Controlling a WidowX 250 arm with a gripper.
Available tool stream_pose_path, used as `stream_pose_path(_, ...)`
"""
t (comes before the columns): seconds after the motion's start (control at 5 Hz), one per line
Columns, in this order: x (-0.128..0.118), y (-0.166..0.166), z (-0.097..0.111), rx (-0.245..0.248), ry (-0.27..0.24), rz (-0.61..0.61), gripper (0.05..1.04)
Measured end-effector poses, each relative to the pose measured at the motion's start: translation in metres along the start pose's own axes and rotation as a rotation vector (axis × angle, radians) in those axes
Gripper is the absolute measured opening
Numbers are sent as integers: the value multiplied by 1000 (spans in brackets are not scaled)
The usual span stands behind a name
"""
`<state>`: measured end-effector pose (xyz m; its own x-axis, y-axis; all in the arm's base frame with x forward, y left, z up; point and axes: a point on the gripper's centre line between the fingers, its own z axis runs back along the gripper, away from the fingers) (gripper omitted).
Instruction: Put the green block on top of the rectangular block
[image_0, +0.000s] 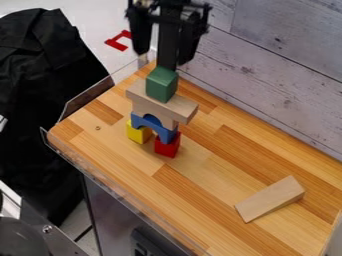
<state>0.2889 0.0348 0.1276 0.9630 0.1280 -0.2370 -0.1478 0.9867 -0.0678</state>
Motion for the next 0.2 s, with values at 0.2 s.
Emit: stream_pose_path(0.2, 2, -26, 14, 69, -21, -83, 1000)
